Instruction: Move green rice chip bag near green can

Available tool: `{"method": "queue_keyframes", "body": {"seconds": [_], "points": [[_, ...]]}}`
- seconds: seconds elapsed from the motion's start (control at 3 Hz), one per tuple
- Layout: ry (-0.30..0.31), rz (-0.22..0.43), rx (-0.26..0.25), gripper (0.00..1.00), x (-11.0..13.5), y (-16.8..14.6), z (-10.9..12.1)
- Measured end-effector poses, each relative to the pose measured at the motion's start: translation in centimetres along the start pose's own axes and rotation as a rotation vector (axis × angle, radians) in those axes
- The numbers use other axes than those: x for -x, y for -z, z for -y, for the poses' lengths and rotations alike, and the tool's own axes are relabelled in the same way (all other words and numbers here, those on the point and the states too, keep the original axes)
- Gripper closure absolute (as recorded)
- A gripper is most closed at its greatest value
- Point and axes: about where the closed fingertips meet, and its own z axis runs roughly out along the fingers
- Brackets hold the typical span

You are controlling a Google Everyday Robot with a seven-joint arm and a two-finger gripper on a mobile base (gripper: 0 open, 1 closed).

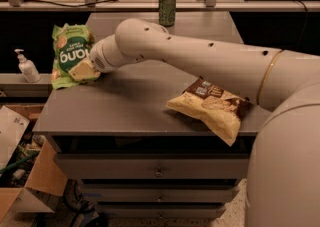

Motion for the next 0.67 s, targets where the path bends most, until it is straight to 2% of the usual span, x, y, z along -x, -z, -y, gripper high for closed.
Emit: {"method": "queue_keyframes", "body": {"seconds": [0.67], "points": [[0.0, 0.0, 0.0, 1.0, 0.09, 0.08, 0.01]]}}
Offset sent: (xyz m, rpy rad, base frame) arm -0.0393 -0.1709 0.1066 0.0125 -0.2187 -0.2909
